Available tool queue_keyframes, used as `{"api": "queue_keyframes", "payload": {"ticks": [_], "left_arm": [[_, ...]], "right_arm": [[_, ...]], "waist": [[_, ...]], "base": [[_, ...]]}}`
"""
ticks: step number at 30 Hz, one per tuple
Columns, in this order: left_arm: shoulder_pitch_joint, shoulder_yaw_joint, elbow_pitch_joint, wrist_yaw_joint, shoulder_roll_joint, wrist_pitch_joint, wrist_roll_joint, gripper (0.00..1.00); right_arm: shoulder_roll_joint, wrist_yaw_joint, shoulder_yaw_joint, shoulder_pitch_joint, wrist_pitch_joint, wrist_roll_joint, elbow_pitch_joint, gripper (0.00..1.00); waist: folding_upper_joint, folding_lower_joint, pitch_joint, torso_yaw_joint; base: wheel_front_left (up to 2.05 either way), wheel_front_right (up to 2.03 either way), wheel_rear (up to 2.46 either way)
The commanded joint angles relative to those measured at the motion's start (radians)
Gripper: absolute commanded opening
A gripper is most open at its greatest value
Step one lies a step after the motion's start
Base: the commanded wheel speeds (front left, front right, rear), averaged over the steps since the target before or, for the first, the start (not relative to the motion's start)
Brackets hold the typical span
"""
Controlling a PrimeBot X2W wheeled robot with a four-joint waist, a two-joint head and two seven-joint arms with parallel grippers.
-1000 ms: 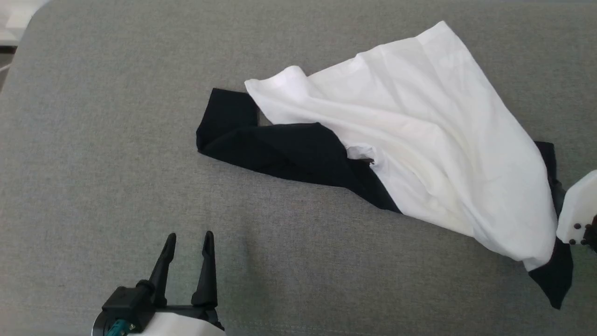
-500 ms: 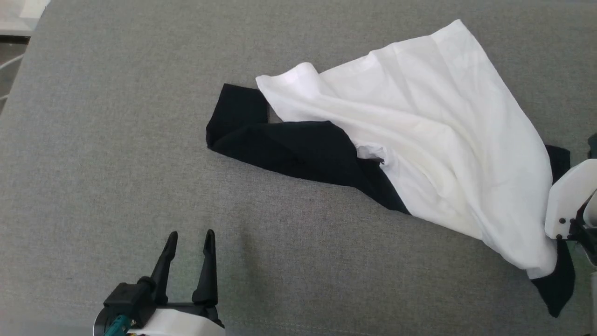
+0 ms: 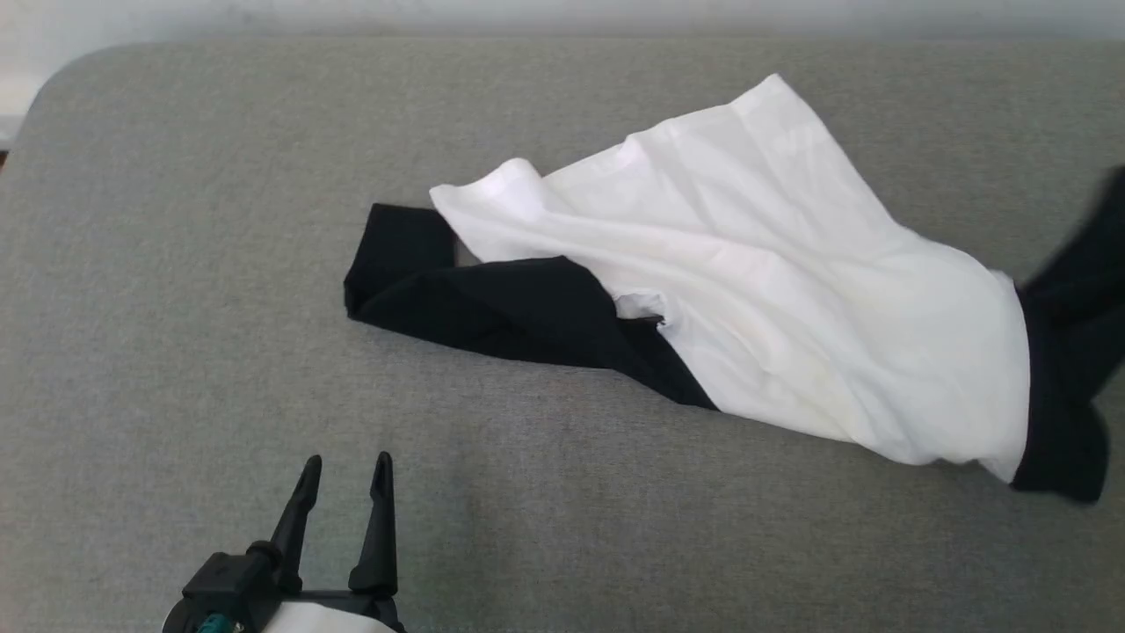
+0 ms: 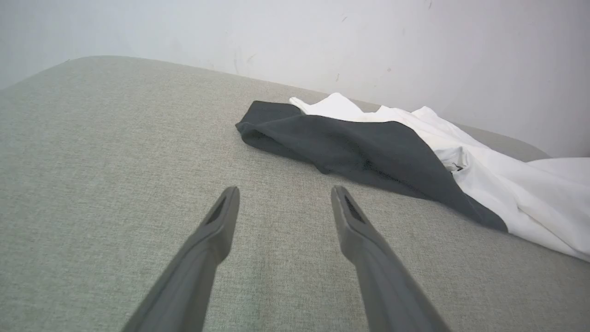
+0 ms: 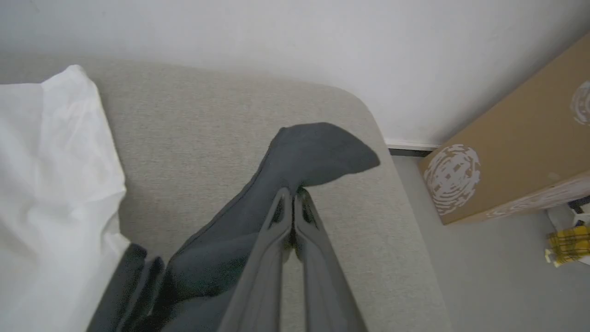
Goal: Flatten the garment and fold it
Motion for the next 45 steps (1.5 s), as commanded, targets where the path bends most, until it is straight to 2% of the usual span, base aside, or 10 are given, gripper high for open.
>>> {"api": "queue_keyframes", "payload": {"ticks": [1, 4, 5, 6, 7, 12, 18, 23, 36, 45], "left_arm": [[0.004, 0.000, -0.005, 0.008, 0.007, 0.002, -0.003, 1.00], [0.007, -0.006, -0.013, 0.010, 0.008, 0.008, -0.002, 1.00], [0.008, -0.007, -0.015, 0.010, 0.009, 0.009, -0.003, 1.00], [0.009, -0.008, -0.016, 0.010, 0.010, 0.011, -0.004, 1.00], [0.010, -0.009, -0.018, 0.010, 0.011, 0.012, -0.005, 1.00], [0.012, -0.012, -0.024, 0.011, 0.016, 0.019, -0.008, 1.00], [0.014, -0.015, -0.024, 0.016, 0.018, 0.025, -0.012, 1.00], [0.017, -0.024, -0.019, 0.018, 0.011, 0.026, -0.017, 1.00], [0.021, -0.044, -0.009, 0.018, -0.006, 0.018, -0.031, 1.00], [-0.016, -0.060, 0.020, 0.002, -0.021, 0.007, -0.041, 1.00]], "right_arm": [[-0.015, -0.001, -0.014, -0.009, -0.011, -0.013, -0.003, 0.00], [-0.077, -0.001, -0.089, 0.006, -0.064, -0.085, 0.005, 0.00], [-0.088, -0.001, -0.120, 0.012, -0.082, -0.111, 0.009, 0.09], [-0.094, -0.001, -0.151, 0.018, -0.098, -0.136, 0.016, 0.36], [-0.096, -0.001, -0.179, 0.025, -0.109, -0.159, 0.026, 1.00], [-0.042, -0.001, -0.245, 0.043, -0.132, -0.214, 0.047, 1.00], [0.005, -0.001, -0.198, 0.024, -0.148, -0.188, 0.067, 1.00], [0.024, -0.001, -0.082, 0.010, -0.129, -0.104, 0.058, 1.00], [0.084, -0.001, 0.296, -0.020, 0.131, 0.206, -0.063, 1.00], [0.102, -0.001, 0.422, -0.107, 0.199, 0.217, 0.060, 1.00]], "waist": [[0.0000, 0.0000, -0.013, -0.016], [0.0000, 0.0000, -0.014, -0.020], [0.0000, 0.0000, -0.014, -0.020], [0.0000, 0.0000, -0.014, -0.020], [0.0000, 0.0000, -0.013, -0.019], [0.0000, 0.0000, -0.014, -0.019], [0.0000, 0.0000, -0.038, -0.022], [0.0000, 0.0000, -0.066, -0.010], [0.0000, 0.0000, -0.047, 0.090], [0.0000, 0.0000, 0.010, 0.155]], "base": [[0.00, 0.00, 0.00], [0.00, 0.00, 0.00], [0.00, 0.00, 0.00], [0.00, 0.00, 0.00], [0.00, 0.00, 0.00], [0.00, 0.00, 0.00], [0.00, 0.00, 0.00], [0.00, 0.00, 0.00], [0.00, 0.00, 0.00], [0.00, 0.00, 0.00]]}}
